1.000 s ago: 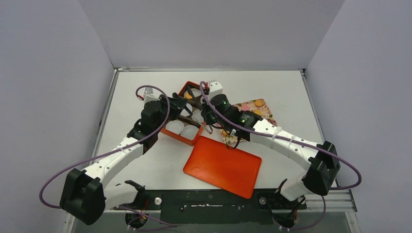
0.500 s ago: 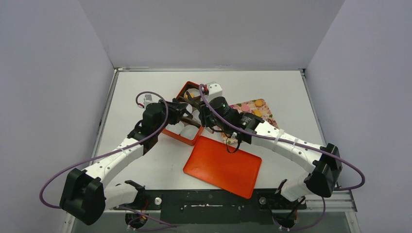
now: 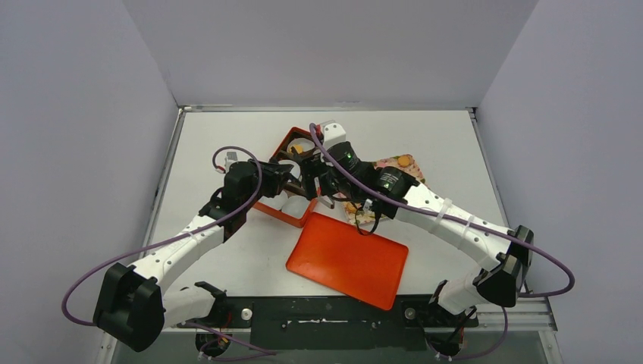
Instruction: Pack the cookies
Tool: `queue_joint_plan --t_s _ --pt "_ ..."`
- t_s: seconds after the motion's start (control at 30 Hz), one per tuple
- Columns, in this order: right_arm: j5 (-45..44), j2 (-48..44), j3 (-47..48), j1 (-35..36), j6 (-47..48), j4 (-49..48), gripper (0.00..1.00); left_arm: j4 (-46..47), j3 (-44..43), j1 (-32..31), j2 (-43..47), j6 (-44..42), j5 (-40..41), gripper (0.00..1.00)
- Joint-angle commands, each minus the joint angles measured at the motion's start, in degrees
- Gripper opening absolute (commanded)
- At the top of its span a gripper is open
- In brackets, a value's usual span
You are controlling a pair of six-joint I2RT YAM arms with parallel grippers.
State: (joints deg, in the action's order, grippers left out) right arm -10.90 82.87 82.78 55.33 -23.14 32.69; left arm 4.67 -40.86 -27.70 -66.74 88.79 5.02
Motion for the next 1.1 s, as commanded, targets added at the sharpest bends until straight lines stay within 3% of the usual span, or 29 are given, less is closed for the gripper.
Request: queue_joint_plan --t_s 0.0,0.43,1.07 --pt "0.17 3.09 4.31 0.44 0.71 4.36 0.76 0.89 -2.44 -0.50 1.79 1.43 -0.96 0.00" --pt "0.20 9.34 8.69 1.43 2.06 7.13 0.81 -0.22 -3.62 -2.50 1.96 2.29 -0.73 0.00" --pt "0.08 12.33 10.11 1.35 2.92 7.17 0.59 1.86 -2.22 -3.41 3.29 4.63 -1.24 0.00"
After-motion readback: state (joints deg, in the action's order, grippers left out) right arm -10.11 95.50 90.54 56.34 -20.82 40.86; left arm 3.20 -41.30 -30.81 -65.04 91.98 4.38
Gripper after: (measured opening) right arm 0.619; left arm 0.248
